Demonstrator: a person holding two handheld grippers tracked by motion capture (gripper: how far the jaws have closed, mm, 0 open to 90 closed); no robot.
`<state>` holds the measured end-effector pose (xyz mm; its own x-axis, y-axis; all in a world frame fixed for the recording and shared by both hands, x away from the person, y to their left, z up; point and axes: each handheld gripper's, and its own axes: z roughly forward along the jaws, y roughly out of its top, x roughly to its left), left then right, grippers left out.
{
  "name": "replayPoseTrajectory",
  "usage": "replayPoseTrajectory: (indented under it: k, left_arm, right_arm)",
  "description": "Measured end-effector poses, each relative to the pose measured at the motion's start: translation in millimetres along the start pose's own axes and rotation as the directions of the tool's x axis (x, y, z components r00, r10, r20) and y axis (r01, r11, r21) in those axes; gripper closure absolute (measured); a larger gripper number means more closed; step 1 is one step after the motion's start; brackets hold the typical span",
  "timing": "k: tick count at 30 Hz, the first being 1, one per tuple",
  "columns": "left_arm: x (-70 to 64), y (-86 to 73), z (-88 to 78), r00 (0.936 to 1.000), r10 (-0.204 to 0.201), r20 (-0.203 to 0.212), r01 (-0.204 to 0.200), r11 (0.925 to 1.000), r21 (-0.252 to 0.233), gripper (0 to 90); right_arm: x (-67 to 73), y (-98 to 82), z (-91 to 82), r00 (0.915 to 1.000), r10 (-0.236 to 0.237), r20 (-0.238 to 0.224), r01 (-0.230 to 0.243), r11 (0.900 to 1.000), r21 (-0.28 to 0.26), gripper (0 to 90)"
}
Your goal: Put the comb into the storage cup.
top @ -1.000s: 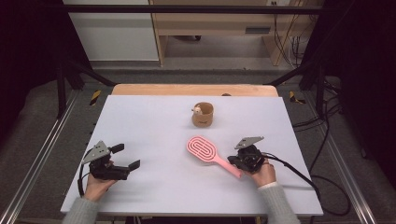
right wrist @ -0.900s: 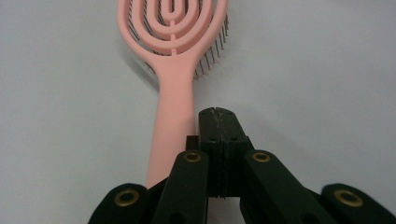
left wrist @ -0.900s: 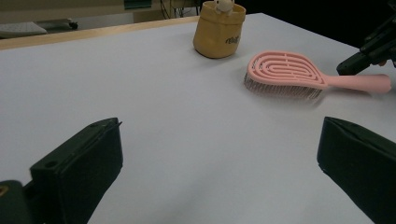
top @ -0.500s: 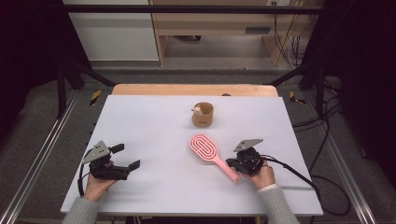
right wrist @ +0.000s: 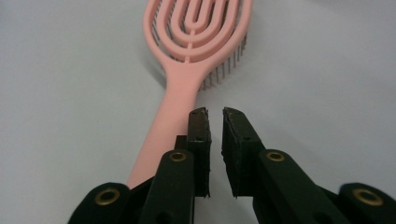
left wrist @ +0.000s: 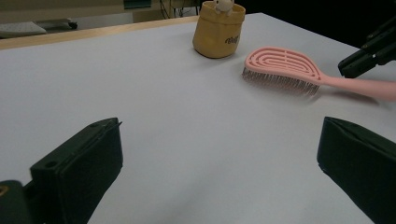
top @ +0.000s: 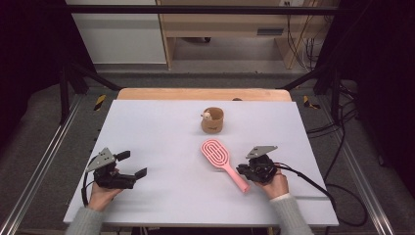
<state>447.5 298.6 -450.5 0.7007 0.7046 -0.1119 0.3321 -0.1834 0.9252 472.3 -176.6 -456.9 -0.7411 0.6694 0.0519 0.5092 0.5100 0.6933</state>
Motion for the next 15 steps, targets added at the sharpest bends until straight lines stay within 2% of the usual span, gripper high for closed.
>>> replayPoseTrajectory:
  k: [1,4,5,6,7,8,9,10,11,12,13,14,15]
  left_arm:
    - [-0.1,0.0,0.1,1.0000,0.001,0.000,-0.001,1.0000,0.000,0.0]
    - [-0.1,0.0,0.2,1.0000,0.001,0.000,-0.001,1.0000,0.000,0.1]
    - [-0.1,0.0,0.2,1.0000,0.001,0.000,-0.001,1.0000,0.000,0.1]
    - [-0.1,0.0,0.2,1.0000,0.001,0.000,-0.001,1.0000,0.000,0.1]
    - [0.0,0.0,0.3,1.0000,-0.001,0.001,0.001,1.0000,0.000,0.1]
    - [0.0,0.0,0.3,1.0000,-0.001,0.001,0.001,1.0000,0.000,0.1]
    - [0.0,-0.1,0.3,1.0000,0.000,0.000,0.000,1.0000,0.001,0.0]
    - [0.0,-0.1,0.3,1.0000,0.000,0.000,0.000,1.0000,0.001,0.0]
    - [0.0,-0.1,0.4,1.0000,0.000,0.000,0.000,1.0000,0.001,0.1]
    - [0.0,-0.1,0.4,1.0000,0.000,0.000,0.000,1.0000,0.001,0.1]
    - [-0.1,-0.1,0.5,1.0000,0.001,0.000,-0.001,1.0000,0.002,0.0]
    - [-0.1,-0.1,0.5,1.0000,0.001,0.000,-0.001,1.0000,0.002,0.1]
    - [0.0,-0.1,0.6,1.0000,0.001,0.001,-0.001,1.0000,0.002,0.1]
  right_arm:
    - [-1.0,1.1,-4.3,0.9999,0.004,0.015,-0.003,1.000,-0.027,73.5]
    - [-2.2,2.7,-9.3,0.9995,0.020,0.025,-0.018,0.998,-0.058,68.7]
    - [-3.6,4.4,-15.6,0.9988,0.029,0.040,-0.025,0.995,-0.097,60.8]
    - [-3.6,4.4,-15.6,0.9988,0.029,0.040,-0.025,0.995,-0.097,60.8]
    - [-4.2,5.6,-20.6,0.9984,0.040,0.040,-0.035,0.992,-0.121,53.7]
    - [-4.2,5.6,-20.6,0.9984,0.040,0.040,-0.035,0.992,-0.121,53.7]
    - [-5.1,7.1,-24.9,0.9979,0.048,0.044,-0.042,0.990,-0.134,46.8]
    - [-5.1,7.1,-24.9,0.9979,0.048,0.044,-0.042,0.990,-0.134,46.8]
    - [-6.0,8.7,-28.1,0.9972,0.053,0.052,-0.046,0.991,-0.127,37.9]
    - [-6.0,8.7,-28.1,0.9972,0.053,0.052,-0.046,0.991,-0.127,37.9]
    - [-6.7,10.7,-29.8,0.9966,0.062,0.054,-0.056,0.992,-0.116,31.3]
    - [-6.7,10.7,-29.8,0.9966,0.062,0.054,-0.056,0.992,-0.116,31.3]
    - [-6.1,11.8,-31.1,0.9965,0.054,0.063,-0.046,0.991,-0.127,25.7]
